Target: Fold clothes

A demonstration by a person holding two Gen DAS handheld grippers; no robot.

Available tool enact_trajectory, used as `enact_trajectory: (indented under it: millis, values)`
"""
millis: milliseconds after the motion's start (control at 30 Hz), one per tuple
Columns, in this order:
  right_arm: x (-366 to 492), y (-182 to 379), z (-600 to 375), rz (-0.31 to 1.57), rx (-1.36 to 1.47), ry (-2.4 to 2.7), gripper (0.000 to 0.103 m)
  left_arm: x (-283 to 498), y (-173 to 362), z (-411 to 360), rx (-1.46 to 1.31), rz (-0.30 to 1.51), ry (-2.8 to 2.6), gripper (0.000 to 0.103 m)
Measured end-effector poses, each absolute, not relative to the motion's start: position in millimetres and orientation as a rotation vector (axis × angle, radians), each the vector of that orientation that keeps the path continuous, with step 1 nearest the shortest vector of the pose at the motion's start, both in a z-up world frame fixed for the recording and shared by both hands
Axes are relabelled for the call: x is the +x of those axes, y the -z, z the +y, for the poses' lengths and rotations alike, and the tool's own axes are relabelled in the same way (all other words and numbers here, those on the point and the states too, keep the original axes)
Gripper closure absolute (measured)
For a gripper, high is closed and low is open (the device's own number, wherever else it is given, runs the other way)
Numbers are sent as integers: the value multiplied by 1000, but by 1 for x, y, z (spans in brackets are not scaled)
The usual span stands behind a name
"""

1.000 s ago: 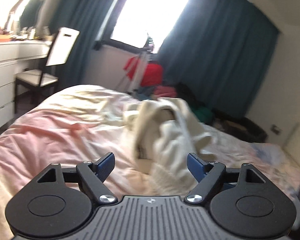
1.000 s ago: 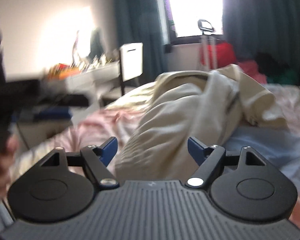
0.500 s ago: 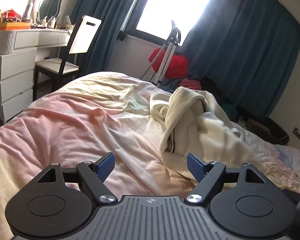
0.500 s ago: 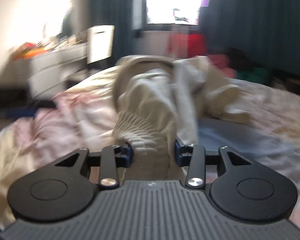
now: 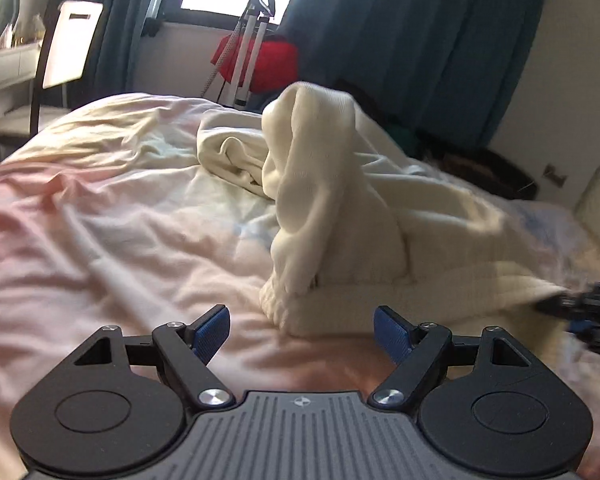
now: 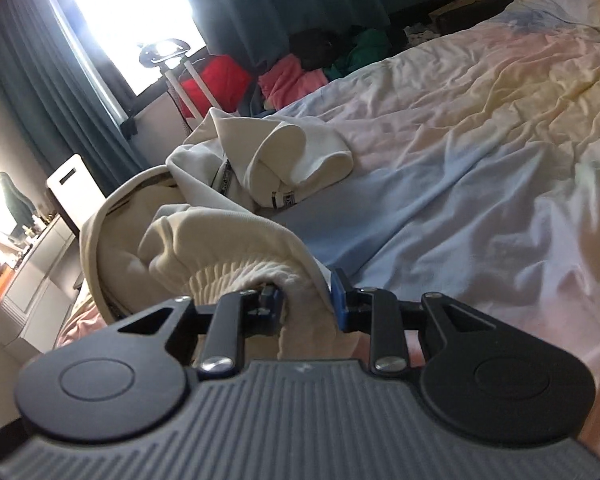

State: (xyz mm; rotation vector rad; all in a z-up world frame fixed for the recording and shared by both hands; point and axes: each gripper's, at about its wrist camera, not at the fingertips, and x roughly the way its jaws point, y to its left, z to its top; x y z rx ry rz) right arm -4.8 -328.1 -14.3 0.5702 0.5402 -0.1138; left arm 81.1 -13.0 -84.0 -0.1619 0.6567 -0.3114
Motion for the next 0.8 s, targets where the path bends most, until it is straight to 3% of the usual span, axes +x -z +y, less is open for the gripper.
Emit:
enact_trajectory:
  millis: [200,300,400,433,467,567,800]
  values:
    - [0,22,-329,500,538,77,73,123,113,-10,-337,721,296,24]
    - [5,22,-326,486,521,46,73,124,108,-9,-399,700,326,31]
    - [5,17,-317,462,474,14,73,123,98,-14,-351,703,341,54]
    - [4,15,-314,453,454,4,73,123,95,-15,-330,715,334,69]
    - [3,13,-310,444,434,-6,73,121,92,-13,-334,724,339,75]
    - [1,7,-299,417,373,-36,73,114,78,1,-372,729,369,83]
    - [-12,-6,-261,378,169,-149,71,94,1,96,-645,568,399,90]
